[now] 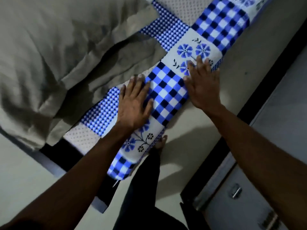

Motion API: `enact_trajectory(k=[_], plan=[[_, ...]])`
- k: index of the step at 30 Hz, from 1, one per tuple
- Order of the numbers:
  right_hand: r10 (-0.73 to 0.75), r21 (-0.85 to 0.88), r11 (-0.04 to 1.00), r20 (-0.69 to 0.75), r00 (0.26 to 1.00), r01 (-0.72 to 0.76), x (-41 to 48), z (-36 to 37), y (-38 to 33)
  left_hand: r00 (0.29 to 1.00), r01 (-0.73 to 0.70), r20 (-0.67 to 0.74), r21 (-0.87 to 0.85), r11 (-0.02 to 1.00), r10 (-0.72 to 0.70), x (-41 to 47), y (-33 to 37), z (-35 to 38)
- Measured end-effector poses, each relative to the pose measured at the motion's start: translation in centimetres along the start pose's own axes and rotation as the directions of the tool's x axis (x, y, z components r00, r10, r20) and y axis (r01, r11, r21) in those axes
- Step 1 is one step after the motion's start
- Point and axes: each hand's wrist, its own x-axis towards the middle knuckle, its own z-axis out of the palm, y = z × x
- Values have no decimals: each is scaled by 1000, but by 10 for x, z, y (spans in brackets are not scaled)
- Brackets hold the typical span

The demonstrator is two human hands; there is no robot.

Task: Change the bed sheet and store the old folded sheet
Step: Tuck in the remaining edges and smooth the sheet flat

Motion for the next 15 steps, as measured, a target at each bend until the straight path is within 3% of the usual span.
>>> enact_trajectory(k=[6, 9, 11, 15], plan=[[-295, -19, 955, 19, 955, 295, 58, -10, -24, 998, 13, 56, 130, 991, -21, 25, 48, 22], [-355, -12, 934, 43, 934, 356, 77, -8, -21, 995, 52, 76, 149, 987, -64, 11, 62, 22], [-300, -51, 952, 46, 953, 302, 92, -11, 5, 995, 81, 56, 88, 993, -86, 14, 69, 13], [96, 8, 995, -32, 995, -96, 117, -28, 79, 998, 64, -12, -6, 998, -64, 63, 91, 0]])
